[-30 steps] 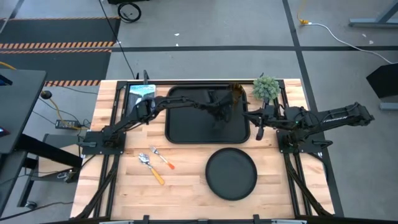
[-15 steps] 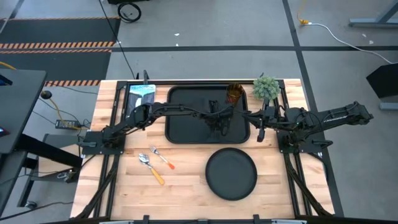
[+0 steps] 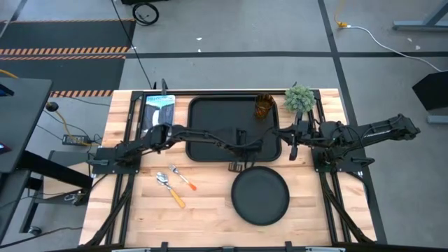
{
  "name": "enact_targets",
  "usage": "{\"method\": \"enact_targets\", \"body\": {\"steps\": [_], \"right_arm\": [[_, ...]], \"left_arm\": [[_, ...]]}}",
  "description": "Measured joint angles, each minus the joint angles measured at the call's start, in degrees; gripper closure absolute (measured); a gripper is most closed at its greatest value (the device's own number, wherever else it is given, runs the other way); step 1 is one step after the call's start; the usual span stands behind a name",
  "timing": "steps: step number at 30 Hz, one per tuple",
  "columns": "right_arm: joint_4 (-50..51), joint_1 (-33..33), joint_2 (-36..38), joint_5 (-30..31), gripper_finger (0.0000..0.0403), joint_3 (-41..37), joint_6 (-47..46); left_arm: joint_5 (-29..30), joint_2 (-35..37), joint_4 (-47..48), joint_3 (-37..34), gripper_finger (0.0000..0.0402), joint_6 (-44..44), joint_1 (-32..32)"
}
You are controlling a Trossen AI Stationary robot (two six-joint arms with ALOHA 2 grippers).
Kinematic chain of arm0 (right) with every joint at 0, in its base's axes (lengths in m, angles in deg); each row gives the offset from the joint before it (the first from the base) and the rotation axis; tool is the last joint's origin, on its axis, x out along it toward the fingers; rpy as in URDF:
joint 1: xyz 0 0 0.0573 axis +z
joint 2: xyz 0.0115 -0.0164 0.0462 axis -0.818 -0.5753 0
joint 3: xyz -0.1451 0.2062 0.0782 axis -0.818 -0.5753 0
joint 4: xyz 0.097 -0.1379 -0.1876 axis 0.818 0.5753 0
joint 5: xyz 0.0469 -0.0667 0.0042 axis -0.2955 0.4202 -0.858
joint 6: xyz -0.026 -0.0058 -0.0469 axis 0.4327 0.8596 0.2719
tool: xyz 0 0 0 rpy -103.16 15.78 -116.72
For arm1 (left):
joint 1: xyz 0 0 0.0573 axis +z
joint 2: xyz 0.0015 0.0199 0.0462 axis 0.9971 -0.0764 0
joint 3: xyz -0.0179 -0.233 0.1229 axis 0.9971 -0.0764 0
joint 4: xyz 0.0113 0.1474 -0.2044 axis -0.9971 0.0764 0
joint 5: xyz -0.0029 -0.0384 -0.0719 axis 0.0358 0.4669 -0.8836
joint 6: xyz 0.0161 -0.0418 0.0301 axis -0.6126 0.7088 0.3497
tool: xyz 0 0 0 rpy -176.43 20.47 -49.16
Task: Pick and place plate/cup/fork/spoon on tray
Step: Put the black plate on the black tray to the bottom left of the brown cup
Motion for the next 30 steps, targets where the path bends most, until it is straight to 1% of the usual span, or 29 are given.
{"method": "enact_targets", "body": {"steps": [3, 5, 11, 15, 21, 27, 30], "right_arm": [[-0.22, 0.09, -0.13, 0.08, 0.0394, -0.10, -0.02], [-2.08, 0.04, -0.41, 0.31, 0.0394, 0.12, -0.29], [-6.30, 0.07, -2.99, 0.12, 0.0394, -0.80, -0.72], [-6.98, 0.07, -3.70, 0.08, 0.0394, -0.80, -2.16], [-6.80, 0.09, -3.71, 0.01, 0.0394, -0.87, -3.27], [-6.84, 0.11, -3.71, 0.01, 0.0394, -0.87, -3.21], [-7.01, 0.11, -3.93, 0.01, 0.0394, -0.87, -3.19]], "left_arm": [[0.61, 1.01, -1.39, -5.05, 0.0384, 2.57, -1.07], [1.44, 2.58, -3.03, -8.62, 0.0384, 4.12, -2.13], [1.54, 10.27, -9.47, -18.08, 0.0384, 9.22, -4.82], [1.66, 15.01, -12.51, -23.54, 0.0384, 13.62, -6.36], [4.20, 20.86, -17.63, -30.75, 0.0384, 17.17, -8.61], [3.83, 23.73, -25.19, -38.02, 0.0384, 20.45, -10.00], [1.24, 24.51, -27.20, -40.58, 0.0383, 23.43, -9.91]]}}
